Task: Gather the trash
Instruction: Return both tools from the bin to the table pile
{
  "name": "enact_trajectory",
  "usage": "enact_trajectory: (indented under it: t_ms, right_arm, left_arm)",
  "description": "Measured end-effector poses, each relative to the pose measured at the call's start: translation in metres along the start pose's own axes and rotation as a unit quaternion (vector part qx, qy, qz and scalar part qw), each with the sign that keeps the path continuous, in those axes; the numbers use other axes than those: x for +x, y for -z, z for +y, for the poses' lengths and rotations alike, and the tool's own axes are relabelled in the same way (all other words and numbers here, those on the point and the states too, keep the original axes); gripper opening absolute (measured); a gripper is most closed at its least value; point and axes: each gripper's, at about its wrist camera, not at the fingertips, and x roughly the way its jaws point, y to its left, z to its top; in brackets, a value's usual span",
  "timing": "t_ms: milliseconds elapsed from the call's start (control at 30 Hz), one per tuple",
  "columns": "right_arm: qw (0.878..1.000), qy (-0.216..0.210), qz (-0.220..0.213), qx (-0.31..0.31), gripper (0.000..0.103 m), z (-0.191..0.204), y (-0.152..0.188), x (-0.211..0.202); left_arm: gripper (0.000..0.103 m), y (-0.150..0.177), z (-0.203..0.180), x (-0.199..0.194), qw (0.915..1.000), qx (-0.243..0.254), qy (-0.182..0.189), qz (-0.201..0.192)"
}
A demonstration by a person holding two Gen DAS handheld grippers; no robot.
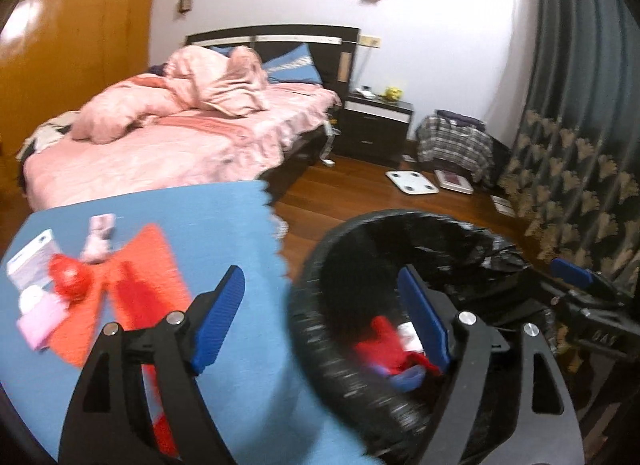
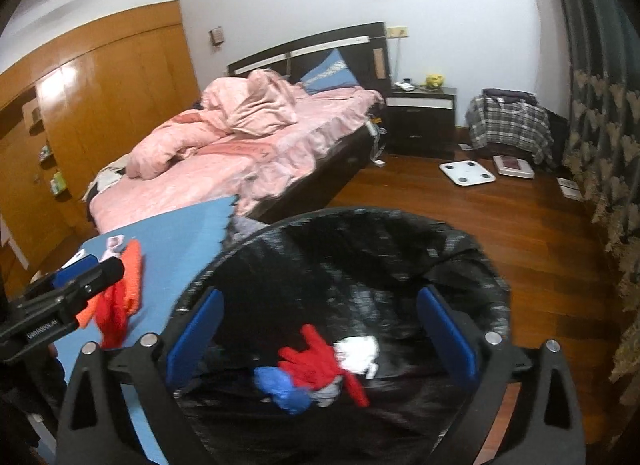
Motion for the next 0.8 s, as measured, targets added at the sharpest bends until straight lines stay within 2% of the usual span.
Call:
enact_trajectory:
  t_ms: [200, 500, 800]
  right_arm:
    - [0.999, -0.041, 0.008, -0.029, 0.096, 0.052, 0.003, 0.01]
    - [0.992, -0.101, 0.021, -0.076, 0.096, 0.134, 0.01, 0.026]
    - [0.983, -0.137, 0.045, -0.116, 0.096, 0.202, 0.031, 0.05]
  left_arm:
    - [0.077, 0.014, 0.052, -0.023, 0.9983, -0.016, -0.057, -0.002]
    - [0.077, 0.038, 0.122, -0.045, 0.9905, -0.046, -0.13, 0.006]
    - [0.077, 0.058, 0.171, -0.06, 0.9822, -0.079, -0.17, 0.017]
